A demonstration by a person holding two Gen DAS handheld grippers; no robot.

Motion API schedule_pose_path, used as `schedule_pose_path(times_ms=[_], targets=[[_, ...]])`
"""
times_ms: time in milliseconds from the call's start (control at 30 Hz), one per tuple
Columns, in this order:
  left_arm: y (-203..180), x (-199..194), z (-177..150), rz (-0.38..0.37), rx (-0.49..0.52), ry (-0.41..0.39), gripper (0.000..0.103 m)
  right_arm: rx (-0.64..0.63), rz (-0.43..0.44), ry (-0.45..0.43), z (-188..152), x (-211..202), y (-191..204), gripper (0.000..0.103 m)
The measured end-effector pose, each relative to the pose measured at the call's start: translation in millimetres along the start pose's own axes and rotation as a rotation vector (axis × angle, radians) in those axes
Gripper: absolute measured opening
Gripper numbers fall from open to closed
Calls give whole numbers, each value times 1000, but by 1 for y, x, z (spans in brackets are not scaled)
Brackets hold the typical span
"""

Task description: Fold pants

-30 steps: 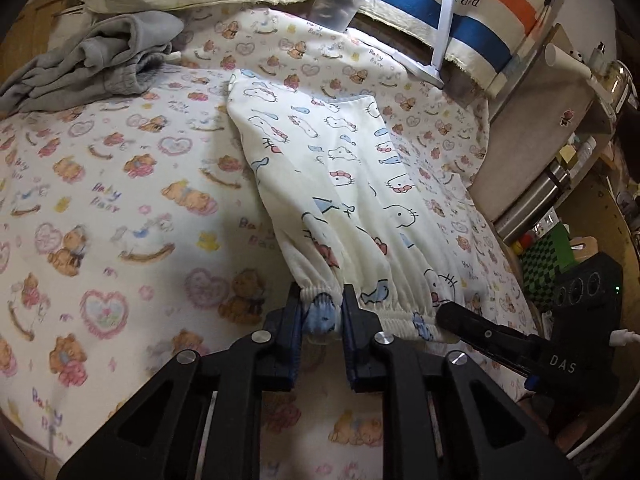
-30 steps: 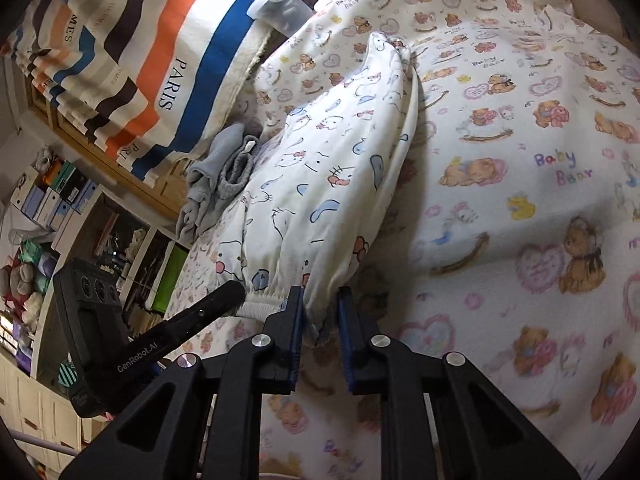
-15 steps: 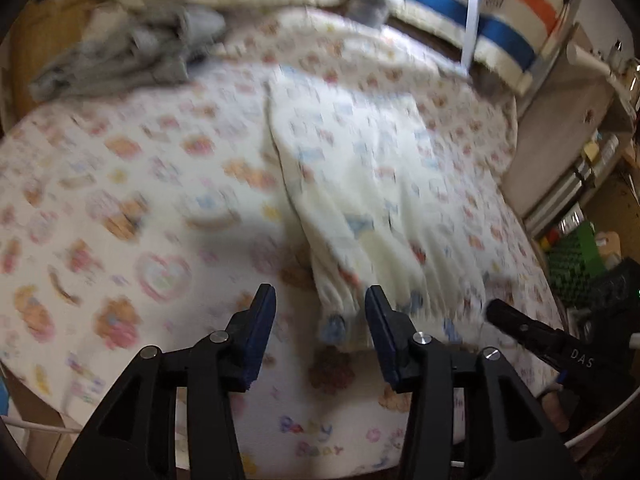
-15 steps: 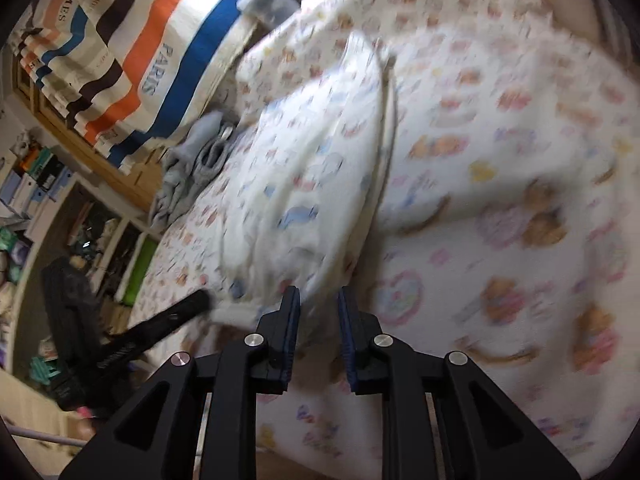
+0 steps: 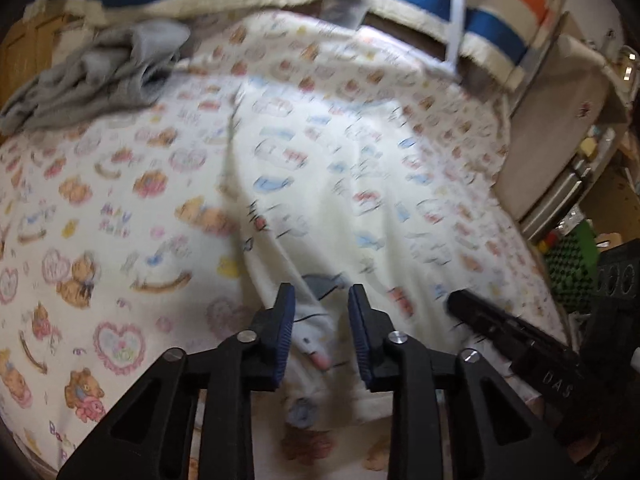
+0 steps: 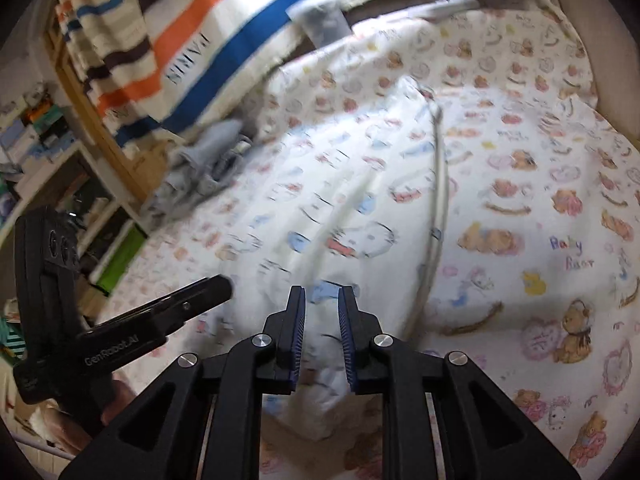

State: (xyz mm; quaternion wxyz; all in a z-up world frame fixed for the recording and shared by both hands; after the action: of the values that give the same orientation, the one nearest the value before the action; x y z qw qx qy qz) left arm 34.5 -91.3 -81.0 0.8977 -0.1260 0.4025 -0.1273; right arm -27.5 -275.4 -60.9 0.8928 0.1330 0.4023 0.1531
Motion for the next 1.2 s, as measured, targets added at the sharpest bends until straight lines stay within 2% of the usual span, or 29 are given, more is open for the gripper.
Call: schedule_pose_path(times_ms=[67,300,367,433,533,633,767,800,833,1033,1200], targets=[[11,0,-5,35,-14,1,25,-2,-47,14,-4,4,-7,19],[19,-5,-10,51,-11,2,25,-18,-149,49,-9,-2,-24,19],[17,-12,-8,63,2,-19,25,-26,-185,15,-5,-9,-28,19],[15,-20,-4,70,13,-51,34,-18,-208,-41,2,-18,-33,20],[11,-25,3,67,28,-79,39,24,-183,-40,11,-18,-41,27],[9,-27,7,72,34,-88,39,52,-129,-6,15,-7,-41,27],[11,-25,6,77,25,-85,43,52,-120,15,13,6,-40,27],[12,-24,6,80,24,-81,43,47,-125,16,13,8,-39,11],[12,-22,6,81,23,-76,43,32,-131,15,12,11,-38,0],[13,-21,7,86,26,-78,43,11,-204,-39,11,2,-42,0],[13,-16,8,90,37,-75,46,15,-222,7,6,3,-50,0]])
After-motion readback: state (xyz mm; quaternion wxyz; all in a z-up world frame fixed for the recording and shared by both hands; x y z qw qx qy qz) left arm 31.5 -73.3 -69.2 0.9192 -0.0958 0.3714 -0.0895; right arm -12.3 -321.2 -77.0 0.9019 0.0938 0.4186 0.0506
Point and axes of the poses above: each gripper's, at about its wrist camera, not at the fingertips, and x roughly the way its jaws point, y to its left, z to its top, the point moved 5 cm from there along x, roughly the way its jaws point, and after that the axes turned 2 degrees about -y, right-handed, at the moved point
